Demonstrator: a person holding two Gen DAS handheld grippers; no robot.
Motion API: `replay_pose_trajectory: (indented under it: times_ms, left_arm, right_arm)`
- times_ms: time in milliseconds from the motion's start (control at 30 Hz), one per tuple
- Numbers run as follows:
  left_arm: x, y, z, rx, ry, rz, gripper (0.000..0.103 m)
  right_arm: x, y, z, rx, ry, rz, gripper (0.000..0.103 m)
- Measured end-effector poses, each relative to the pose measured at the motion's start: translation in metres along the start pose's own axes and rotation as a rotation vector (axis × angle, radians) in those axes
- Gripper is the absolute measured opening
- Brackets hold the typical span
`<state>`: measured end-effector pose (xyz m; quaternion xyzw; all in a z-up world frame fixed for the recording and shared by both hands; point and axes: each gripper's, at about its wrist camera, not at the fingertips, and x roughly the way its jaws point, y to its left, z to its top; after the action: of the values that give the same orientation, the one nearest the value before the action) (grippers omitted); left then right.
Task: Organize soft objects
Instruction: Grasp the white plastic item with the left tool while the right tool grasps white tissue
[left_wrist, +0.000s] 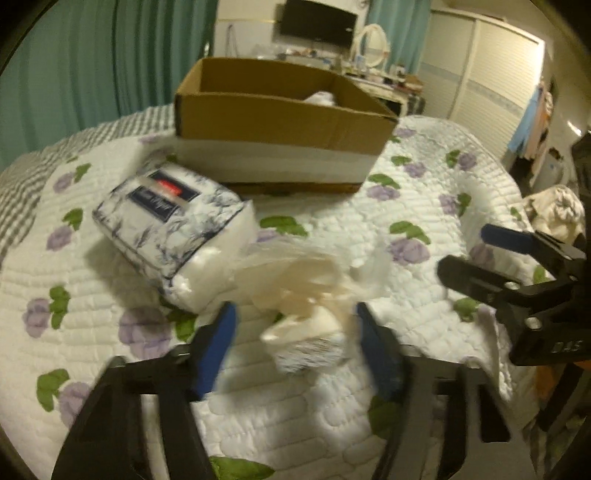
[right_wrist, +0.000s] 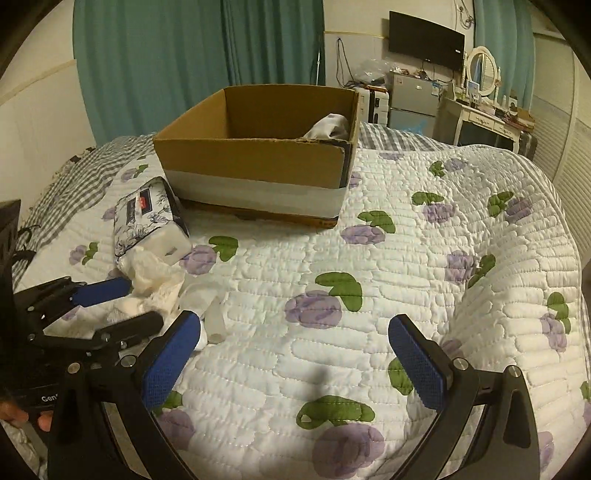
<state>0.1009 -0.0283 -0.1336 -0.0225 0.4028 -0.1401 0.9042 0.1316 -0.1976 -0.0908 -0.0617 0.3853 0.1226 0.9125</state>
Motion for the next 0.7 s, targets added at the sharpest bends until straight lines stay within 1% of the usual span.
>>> replay_pose_trajectory:
  times_ms: [67, 100, 133, 167, 333, 400, 567, 700]
  left_arm:
    - [-0.002, -0.004, 0.000, 0.024, -0.007, -0.020, 0.029]
    - [-0.003, -0.006, -0.001, 0.036, -0.006, -0.030, 0.026]
    - [-0.004, -0.007, -0.001, 0.043, -0.003, -0.034, 0.019]
    - [-0.006, -0.008, -0.002, 0.048, -0.002, -0.035, 0.017]
    - [-0.023, -0.003, -0.002, 0.038, -0.028, -0.025, 0.017]
    - [-0.031, 0.000, -0.002, 0.032, -0.042, -0.007, 0.017]
    - [-0.048, 0.017, -0.007, -0.002, -0.059, 0.023, 0.017]
    - [-0.049, 0.028, -0.012, -0.024, -0.046, 0.056, 0.017]
  right_arm:
    - [0.000, 0.002, -0.001, -0.008, -0.003, -0.001, 0.102]
    - [-0.001, 0.003, -0.001, -0.013, -0.008, -0.001, 0.102]
    - [-0.002, 0.003, -0.001, -0.018, -0.012, -0.001, 0.102]
    - [-0.003, 0.005, -0.001, -0.024, -0.017, 0.001, 0.102]
    - [-0.006, 0.018, -0.001, -0.076, -0.030, 0.023, 0.102]
    - [-0.005, 0.027, -0.001, -0.104, -0.028, 0.029, 0.102]
    - [0.003, 0.055, -0.003, -0.154, 0.007, 0.092, 0.102]
    - [0.017, 0.072, -0.006, -0.146, 0.040, 0.082, 0.101]
